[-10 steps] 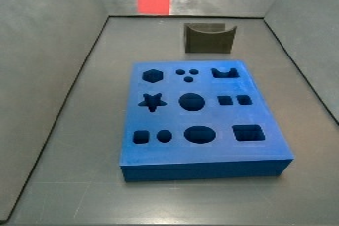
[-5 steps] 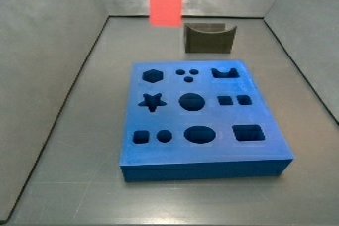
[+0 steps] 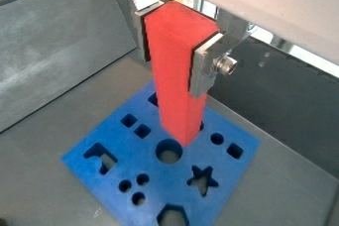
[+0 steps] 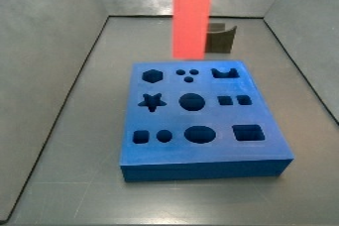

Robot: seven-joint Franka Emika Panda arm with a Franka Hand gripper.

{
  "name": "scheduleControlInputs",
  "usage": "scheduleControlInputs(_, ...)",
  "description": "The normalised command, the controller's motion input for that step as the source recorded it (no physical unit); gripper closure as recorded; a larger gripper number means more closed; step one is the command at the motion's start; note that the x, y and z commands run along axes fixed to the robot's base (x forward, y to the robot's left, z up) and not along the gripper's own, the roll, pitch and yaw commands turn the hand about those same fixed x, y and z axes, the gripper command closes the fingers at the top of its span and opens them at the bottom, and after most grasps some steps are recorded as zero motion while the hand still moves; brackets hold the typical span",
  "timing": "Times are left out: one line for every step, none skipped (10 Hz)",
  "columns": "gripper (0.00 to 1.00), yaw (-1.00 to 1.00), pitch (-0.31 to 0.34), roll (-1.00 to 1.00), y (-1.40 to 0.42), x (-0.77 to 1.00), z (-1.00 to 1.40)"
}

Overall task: Pick up the rectangle object. Move up. Move to above the board. Insert the rectangle object.
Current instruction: Insert the rectangle object.

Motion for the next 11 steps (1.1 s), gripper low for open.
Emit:
scheduleControlInputs(1.0, 0.07, 0.0, 0.13, -0.39, 0.51, -0.31)
scheduleControlInputs(1.0, 0.11, 0.0, 0.08, -0.29, 0.63, -0.22)
scheduleControlInputs(1.0, 0.19, 0.0, 0.1, -0.22, 0.72, -0.21)
scheduleControlInputs(1.0, 0.19, 0.0, 0.13, -0.25, 0.69, -0.18)
scheduleControlInputs(1.0, 0.2, 0.0, 0.15, -0.28, 0.65, -0.17)
scheduleControlInputs(1.0, 0.19, -0.006, 0.18, -0.32, 0.65, -0.17)
scheduleControlInputs(1.0, 0.2, -0.011, 0.18, -0.33, 0.66, -0.17)
scheduleControlInputs(1.0, 0.2, -0.006, 0.19, -0.33, 0.67, -0.19)
scheduleControlInputs(1.0, 0.21, -0.04, 0.23, -0.31, 0.61, -0.23)
scheduleControlInputs(1.0, 0.15, -0.051, 0.28, -0.36, 0.6, -0.25)
scheduleControlInputs(1.0, 0.12, -0.04, 0.27, -0.36, 0.61, -0.2)
